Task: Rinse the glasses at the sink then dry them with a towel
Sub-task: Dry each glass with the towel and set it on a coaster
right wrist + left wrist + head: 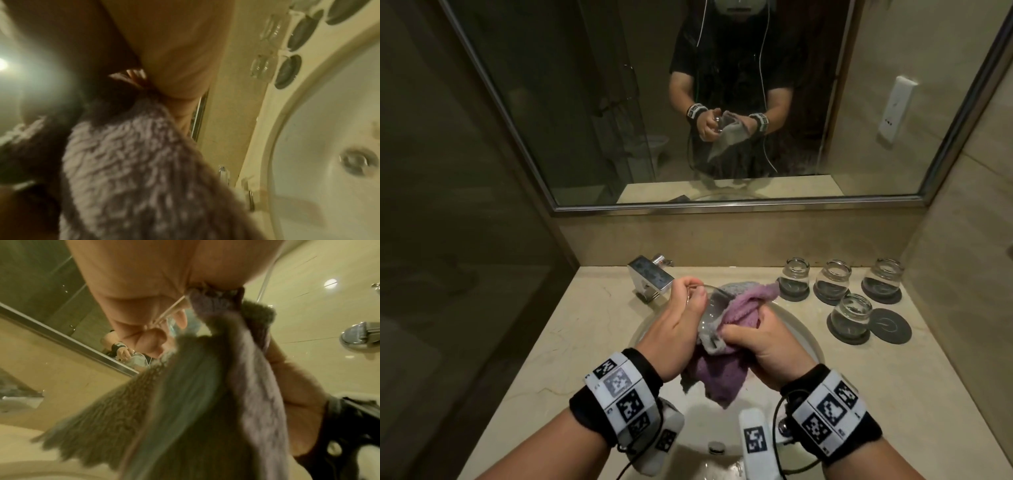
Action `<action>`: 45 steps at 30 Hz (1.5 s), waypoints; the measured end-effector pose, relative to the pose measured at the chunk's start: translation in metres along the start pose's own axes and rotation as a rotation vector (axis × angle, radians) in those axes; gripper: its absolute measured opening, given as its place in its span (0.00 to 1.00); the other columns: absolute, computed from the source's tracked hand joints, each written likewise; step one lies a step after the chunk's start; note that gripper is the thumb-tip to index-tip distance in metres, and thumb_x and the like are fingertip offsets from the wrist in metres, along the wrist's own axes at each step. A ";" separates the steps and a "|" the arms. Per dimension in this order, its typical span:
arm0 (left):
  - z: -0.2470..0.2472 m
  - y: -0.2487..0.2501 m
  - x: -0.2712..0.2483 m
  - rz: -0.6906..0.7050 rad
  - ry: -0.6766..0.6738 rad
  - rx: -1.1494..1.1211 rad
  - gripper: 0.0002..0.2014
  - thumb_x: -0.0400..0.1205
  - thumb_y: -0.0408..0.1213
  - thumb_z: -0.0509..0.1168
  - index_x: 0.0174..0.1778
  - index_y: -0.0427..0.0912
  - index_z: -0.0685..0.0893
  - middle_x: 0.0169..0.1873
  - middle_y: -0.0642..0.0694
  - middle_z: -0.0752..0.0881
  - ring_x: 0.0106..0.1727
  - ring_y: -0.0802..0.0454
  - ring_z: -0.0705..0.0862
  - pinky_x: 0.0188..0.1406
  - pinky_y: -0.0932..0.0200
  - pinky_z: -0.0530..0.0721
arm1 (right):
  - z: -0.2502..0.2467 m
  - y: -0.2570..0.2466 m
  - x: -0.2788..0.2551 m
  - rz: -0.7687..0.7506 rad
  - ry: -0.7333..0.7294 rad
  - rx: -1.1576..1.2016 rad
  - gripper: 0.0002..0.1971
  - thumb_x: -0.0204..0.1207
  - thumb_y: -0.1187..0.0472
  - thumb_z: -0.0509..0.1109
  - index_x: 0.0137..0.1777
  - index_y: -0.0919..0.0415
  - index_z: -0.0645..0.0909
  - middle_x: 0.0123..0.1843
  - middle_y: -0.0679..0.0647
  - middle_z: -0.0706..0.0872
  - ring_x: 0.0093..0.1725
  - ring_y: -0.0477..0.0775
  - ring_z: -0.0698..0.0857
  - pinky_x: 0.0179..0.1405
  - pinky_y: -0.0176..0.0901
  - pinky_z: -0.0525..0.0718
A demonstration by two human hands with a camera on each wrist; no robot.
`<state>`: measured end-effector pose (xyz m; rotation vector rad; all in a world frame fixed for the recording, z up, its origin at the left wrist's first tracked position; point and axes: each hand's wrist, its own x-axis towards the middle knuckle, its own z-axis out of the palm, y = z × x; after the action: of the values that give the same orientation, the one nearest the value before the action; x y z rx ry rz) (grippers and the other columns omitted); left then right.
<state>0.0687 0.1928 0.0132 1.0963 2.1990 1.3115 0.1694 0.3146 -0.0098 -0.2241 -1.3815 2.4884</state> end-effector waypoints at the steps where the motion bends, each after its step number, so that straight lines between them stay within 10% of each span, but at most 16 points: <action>1: -0.002 0.003 0.000 -0.019 0.000 0.005 0.21 0.80 0.64 0.41 0.58 0.56 0.67 0.51 0.53 0.80 0.53 0.63 0.80 0.59 0.59 0.76 | 0.000 0.000 -0.001 -0.026 0.012 -0.087 0.23 0.55 0.71 0.80 0.52 0.66 0.80 0.46 0.60 0.91 0.50 0.59 0.89 0.52 0.50 0.85; 5: -0.007 0.003 0.007 -0.199 -0.038 -0.038 0.27 0.83 0.65 0.42 0.54 0.45 0.72 0.45 0.46 0.82 0.42 0.47 0.80 0.50 0.48 0.79 | 0.005 -0.005 -0.008 -0.131 0.008 -0.452 0.21 0.58 0.80 0.79 0.49 0.63 0.82 0.43 0.50 0.92 0.47 0.48 0.91 0.46 0.38 0.85; 11: -0.015 0.006 0.006 -0.578 -0.164 -0.422 0.30 0.86 0.62 0.47 0.55 0.38 0.80 0.28 0.41 0.80 0.21 0.47 0.73 0.19 0.65 0.69 | 0.006 -0.006 -0.010 -0.315 -0.130 -0.917 0.34 0.57 0.66 0.86 0.65 0.58 0.81 0.62 0.49 0.86 0.60 0.44 0.85 0.59 0.42 0.86; 14: -0.014 0.009 0.006 -0.429 -0.068 -0.393 0.29 0.87 0.60 0.48 0.43 0.36 0.81 0.27 0.41 0.84 0.23 0.47 0.80 0.24 0.60 0.78 | 0.013 -0.012 -0.014 -0.211 -0.057 -0.708 0.21 0.59 0.71 0.84 0.53 0.63 0.85 0.46 0.60 0.91 0.44 0.56 0.91 0.43 0.54 0.90; 16: -0.009 0.008 0.005 -0.218 0.040 -0.291 0.31 0.86 0.62 0.48 0.46 0.37 0.82 0.37 0.38 0.88 0.40 0.43 0.87 0.48 0.46 0.85 | 0.020 -0.017 -0.014 -0.197 -0.015 -0.500 0.13 0.63 0.73 0.80 0.45 0.60 0.87 0.37 0.57 0.91 0.35 0.53 0.91 0.33 0.45 0.89; 18: -0.003 0.006 0.000 -0.040 0.095 -0.176 0.31 0.80 0.69 0.46 0.51 0.44 0.78 0.45 0.40 0.85 0.51 0.43 0.84 0.62 0.38 0.79 | 0.022 -0.017 -0.008 -0.264 0.138 -0.372 0.10 0.67 0.68 0.75 0.49 0.62 0.86 0.44 0.54 0.92 0.46 0.49 0.91 0.46 0.36 0.86; 22: 0.005 -0.001 -0.008 0.073 0.119 0.064 0.21 0.77 0.73 0.41 0.53 0.66 0.67 0.50 0.56 0.82 0.54 0.56 0.83 0.58 0.42 0.81 | 0.019 -0.008 0.008 -0.024 0.297 -0.083 0.19 0.79 0.54 0.68 0.53 0.73 0.84 0.53 0.70 0.89 0.55 0.65 0.89 0.61 0.61 0.84; 28: 0.009 -0.003 -0.006 0.232 0.198 0.214 0.26 0.79 0.71 0.40 0.63 0.58 0.66 0.52 0.58 0.80 0.53 0.59 0.81 0.54 0.48 0.82 | 0.016 -0.009 0.005 0.215 0.113 0.194 0.25 0.84 0.47 0.58 0.66 0.69 0.81 0.66 0.71 0.82 0.68 0.67 0.80 0.75 0.59 0.72; 34: 0.014 -0.002 0.000 0.026 0.251 -0.114 0.30 0.77 0.69 0.42 0.54 0.50 0.75 0.46 0.47 0.84 0.50 0.57 0.83 0.52 0.59 0.80 | 0.011 -0.017 -0.006 0.054 0.124 -0.347 0.23 0.65 0.51 0.80 0.57 0.63 0.82 0.55 0.62 0.89 0.54 0.57 0.89 0.59 0.52 0.85; 37: 0.010 -0.012 0.010 -0.184 0.133 -0.118 0.39 0.76 0.71 0.43 0.62 0.43 0.81 0.60 0.42 0.85 0.64 0.48 0.82 0.70 0.51 0.75 | 0.008 -0.020 -0.012 -0.004 0.104 -0.687 0.27 0.58 0.58 0.85 0.56 0.57 0.77 0.48 0.53 0.91 0.47 0.47 0.91 0.50 0.46 0.88; 39: 0.010 -0.017 0.012 -0.360 0.074 -0.223 0.33 0.82 0.68 0.46 0.53 0.42 0.83 0.42 0.42 0.88 0.42 0.44 0.87 0.48 0.52 0.82 | 0.008 -0.021 -0.013 -0.017 -0.008 -0.782 0.29 0.57 0.62 0.86 0.57 0.57 0.77 0.48 0.55 0.90 0.43 0.50 0.91 0.41 0.50 0.90; 41: 0.008 -0.019 0.012 -0.480 0.026 -0.297 0.30 0.84 0.65 0.49 0.41 0.41 0.80 0.26 0.45 0.83 0.24 0.48 0.78 0.28 0.59 0.70 | 0.006 -0.021 -0.012 -0.148 -0.086 -1.014 0.31 0.57 0.62 0.84 0.62 0.58 0.79 0.56 0.50 0.85 0.48 0.43 0.86 0.50 0.41 0.88; 43: 0.008 -0.022 0.011 -0.528 -0.062 -0.352 0.35 0.77 0.72 0.52 0.41 0.39 0.82 0.31 0.35 0.85 0.28 0.45 0.80 0.30 0.56 0.70 | 0.004 -0.016 -0.008 -0.375 -0.169 -1.216 0.31 0.59 0.62 0.83 0.65 0.60 0.81 0.59 0.47 0.77 0.57 0.33 0.74 0.63 0.19 0.71; 45: 0.009 -0.024 0.013 -0.509 -0.088 -0.449 0.34 0.75 0.73 0.56 0.43 0.43 0.87 0.42 0.26 0.87 0.40 0.38 0.83 0.39 0.47 0.73 | 0.000 -0.008 -0.003 -0.513 -0.176 -1.227 0.27 0.62 0.64 0.81 0.63 0.63 0.83 0.61 0.53 0.81 0.60 0.37 0.72 0.67 0.20 0.68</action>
<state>0.0554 0.2009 -0.0111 0.3844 1.8178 1.3816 0.1741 0.3180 -0.0029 0.1159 -2.4594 1.0324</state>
